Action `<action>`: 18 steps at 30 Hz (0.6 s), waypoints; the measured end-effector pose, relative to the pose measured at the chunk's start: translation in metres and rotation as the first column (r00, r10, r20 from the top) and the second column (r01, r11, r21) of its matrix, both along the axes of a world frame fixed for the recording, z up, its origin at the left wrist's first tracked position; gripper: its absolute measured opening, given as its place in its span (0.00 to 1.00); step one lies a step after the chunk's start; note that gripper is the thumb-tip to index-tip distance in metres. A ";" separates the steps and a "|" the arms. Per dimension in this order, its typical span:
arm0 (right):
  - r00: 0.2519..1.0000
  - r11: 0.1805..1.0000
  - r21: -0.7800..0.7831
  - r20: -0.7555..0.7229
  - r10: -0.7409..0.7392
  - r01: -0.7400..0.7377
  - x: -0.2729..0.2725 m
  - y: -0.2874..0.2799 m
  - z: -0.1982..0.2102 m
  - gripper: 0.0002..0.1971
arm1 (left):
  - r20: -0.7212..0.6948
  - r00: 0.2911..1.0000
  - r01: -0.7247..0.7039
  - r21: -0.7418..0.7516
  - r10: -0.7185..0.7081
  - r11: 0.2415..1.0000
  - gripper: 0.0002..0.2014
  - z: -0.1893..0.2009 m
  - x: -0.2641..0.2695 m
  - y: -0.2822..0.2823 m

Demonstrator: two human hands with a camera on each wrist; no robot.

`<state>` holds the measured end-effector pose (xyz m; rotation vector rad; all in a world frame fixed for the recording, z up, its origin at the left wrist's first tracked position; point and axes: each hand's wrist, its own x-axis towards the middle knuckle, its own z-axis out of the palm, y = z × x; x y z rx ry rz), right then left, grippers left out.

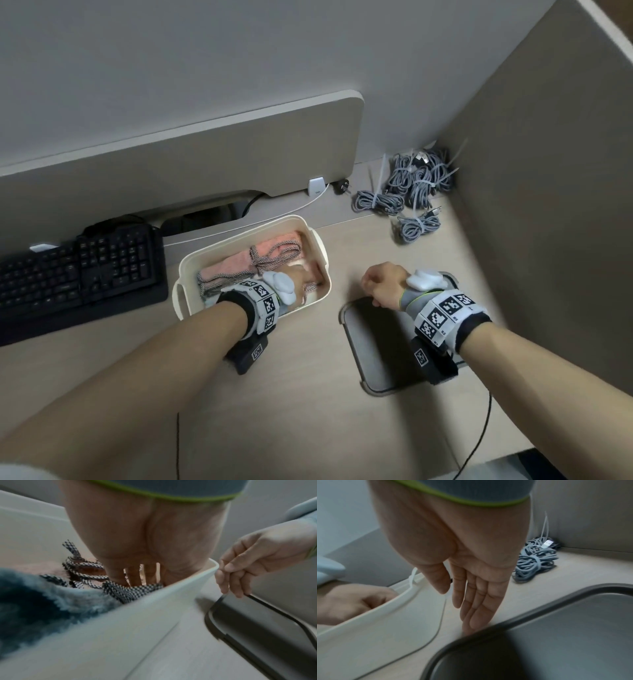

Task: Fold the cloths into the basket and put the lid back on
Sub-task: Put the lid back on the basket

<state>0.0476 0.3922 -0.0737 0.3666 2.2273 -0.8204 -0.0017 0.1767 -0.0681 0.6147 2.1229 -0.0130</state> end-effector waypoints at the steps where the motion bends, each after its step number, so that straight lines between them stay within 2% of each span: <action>1: 1.000 0.999 0.042 0.008 0.003 -0.003 0.002 0.007 -0.005 0.10 | -0.003 0.999 0.044 -0.010 -0.044 0.999 0.29 0.003 -0.002 0.002; 3: 0.998 0.996 0.090 0.055 -0.022 0.017 0.006 0.021 -0.014 0.10 | 0.018 0.999 0.034 0.014 -0.034 0.999 0.32 0.009 -0.007 0.005; 5: 0.996 0.990 0.139 0.085 -0.039 0.027 0.009 0.034 -0.024 0.11 | 0.024 0.997 -0.074 0.038 0.073 0.997 0.34 0.014 -0.009 0.006; 7: 0.994 0.984 0.173 0.085 -0.069 0.053 0.011 0.055 -0.049 0.13 | -0.083 0.965 -0.239 0.106 0.248 0.965 0.22 0.024 -0.004 0.005; 9: 0.993 0.977 0.196 0.067 -0.100 0.085 0.008 0.082 -0.095 0.18 | -0.177 0.882 -0.378 0.285 0.436 0.881 0.08 0.029 0.002 0.004; 10: 0.991 0.973 0.208 0.066 -0.115 0.099 0.007 0.092 -0.110 0.21 | -0.187 0.858 -0.394 0.359 0.478 0.847 0.06 0.034 0.007 0.006; 12: 0.985 0.962 0.235 0.060 -0.160 0.142 0.009 0.094 -0.100 0.22 | -0.145 0.858 -0.386 0.451 0.493 0.805 0.10 0.042 0.022 0.014; 14: 0.986 0.947 0.293 0.053 -0.155 0.133 0.010 0.085 -0.060 0.21 | -0.119 0.875 -0.358 0.493 0.469 0.793 0.15 0.047 0.039 0.027; 16: 0.989 0.940 0.316 0.041 -0.144 0.124 0.020 0.083 -0.042 0.17 | -0.111 0.907 -0.316 0.456 0.406 0.832 0.14 0.042 0.060 0.039; 18: 0.988 0.931 0.340 0.025 -0.154 0.136 0.026 0.087 -0.045 0.16 | -0.082 0.944 -0.270 0.373 0.321 0.888 0.15 0.028 0.072 0.046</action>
